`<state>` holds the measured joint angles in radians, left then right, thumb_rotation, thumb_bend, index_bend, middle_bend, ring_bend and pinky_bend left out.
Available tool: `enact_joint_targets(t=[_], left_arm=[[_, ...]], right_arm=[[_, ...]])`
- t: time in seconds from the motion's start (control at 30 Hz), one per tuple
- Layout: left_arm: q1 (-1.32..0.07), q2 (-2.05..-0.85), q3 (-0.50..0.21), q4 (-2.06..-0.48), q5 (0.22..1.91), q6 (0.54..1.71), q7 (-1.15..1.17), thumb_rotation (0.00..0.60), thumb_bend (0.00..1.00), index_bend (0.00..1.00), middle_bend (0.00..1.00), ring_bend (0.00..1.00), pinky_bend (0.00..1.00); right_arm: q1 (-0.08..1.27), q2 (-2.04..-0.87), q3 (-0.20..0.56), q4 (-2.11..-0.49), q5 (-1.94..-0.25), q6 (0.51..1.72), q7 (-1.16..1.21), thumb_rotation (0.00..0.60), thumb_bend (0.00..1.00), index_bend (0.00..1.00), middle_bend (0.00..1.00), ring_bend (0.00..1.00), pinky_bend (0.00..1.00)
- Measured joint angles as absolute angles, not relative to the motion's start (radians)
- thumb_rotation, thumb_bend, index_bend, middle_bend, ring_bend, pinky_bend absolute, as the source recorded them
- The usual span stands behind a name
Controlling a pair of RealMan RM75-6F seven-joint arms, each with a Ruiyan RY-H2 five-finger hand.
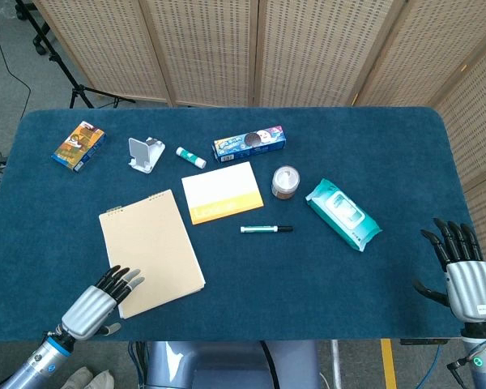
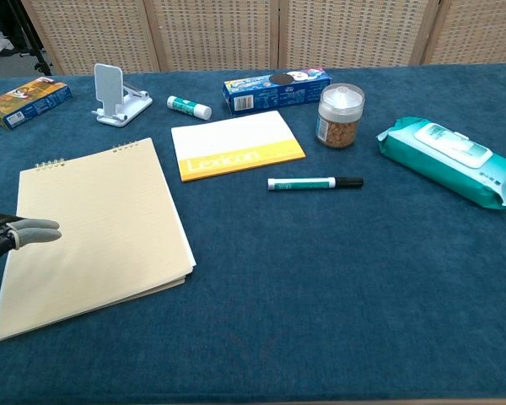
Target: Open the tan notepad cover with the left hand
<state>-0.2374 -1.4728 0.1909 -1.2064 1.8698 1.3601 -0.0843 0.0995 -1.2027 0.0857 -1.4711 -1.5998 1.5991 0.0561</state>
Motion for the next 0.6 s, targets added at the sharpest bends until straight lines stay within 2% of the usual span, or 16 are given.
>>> enact_joint_targets(t=[0.37, 0.6], left_arm=[[-0.248, -1.503, 0.200, -1.166, 1.869, 1.373, -0.092, 0.600, 0.13, 0.19, 0.00, 0.00, 0.00], [-0.250, -1.512, 0.203, -1.153, 1.863, 1.379, -0.089, 0.600, 0.22, 0.21, 0.00, 0.00, 0.00]], right_arm=[[0.100, -1.202, 0.086, -1.471, -1.597, 1.597, 0.059, 0.600, 0.00, 0.17, 0.07, 0.00, 0.00], [0.100, -1.201, 0.086, -1.473, -1.598, 1.598, 0.059, 0.600, 0.00, 0.17, 0.07, 0.00, 0.00]])
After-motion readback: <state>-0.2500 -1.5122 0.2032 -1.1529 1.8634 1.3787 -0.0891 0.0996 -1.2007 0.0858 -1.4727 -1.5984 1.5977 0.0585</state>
